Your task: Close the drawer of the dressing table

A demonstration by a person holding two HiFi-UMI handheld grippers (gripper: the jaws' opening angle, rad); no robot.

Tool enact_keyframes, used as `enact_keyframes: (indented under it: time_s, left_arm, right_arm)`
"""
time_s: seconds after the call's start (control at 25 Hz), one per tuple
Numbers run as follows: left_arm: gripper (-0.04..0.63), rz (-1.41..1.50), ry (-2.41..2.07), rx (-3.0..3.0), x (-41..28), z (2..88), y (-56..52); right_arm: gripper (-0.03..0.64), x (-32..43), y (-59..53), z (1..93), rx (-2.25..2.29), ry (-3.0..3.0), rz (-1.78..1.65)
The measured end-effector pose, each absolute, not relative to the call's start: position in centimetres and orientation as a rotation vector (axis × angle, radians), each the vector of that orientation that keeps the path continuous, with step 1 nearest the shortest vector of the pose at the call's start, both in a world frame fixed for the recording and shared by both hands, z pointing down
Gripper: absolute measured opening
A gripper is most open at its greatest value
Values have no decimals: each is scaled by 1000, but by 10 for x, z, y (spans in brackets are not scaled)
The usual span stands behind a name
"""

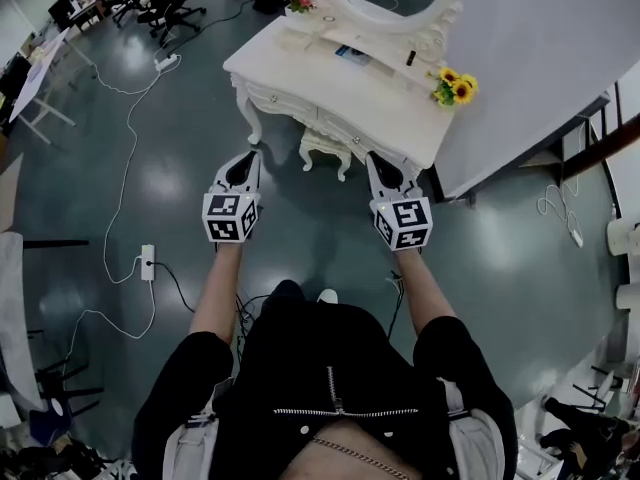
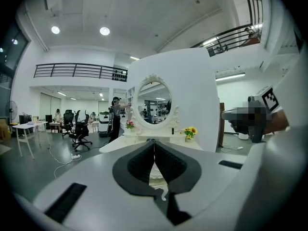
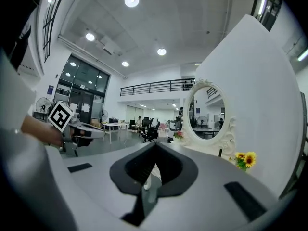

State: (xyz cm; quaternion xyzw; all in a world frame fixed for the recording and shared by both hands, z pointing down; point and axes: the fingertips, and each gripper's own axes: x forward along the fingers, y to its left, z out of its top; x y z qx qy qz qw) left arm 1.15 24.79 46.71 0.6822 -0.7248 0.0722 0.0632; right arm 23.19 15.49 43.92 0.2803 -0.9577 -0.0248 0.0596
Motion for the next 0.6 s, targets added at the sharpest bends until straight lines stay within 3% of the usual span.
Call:
enact_keyframes:
  time_s: [0.6]
  left_arm:
    - [21, 204, -2202, 2045, -26, 477, 189]
  right_arm:
    - [6, 195, 97, 457, 849, -2880, -15]
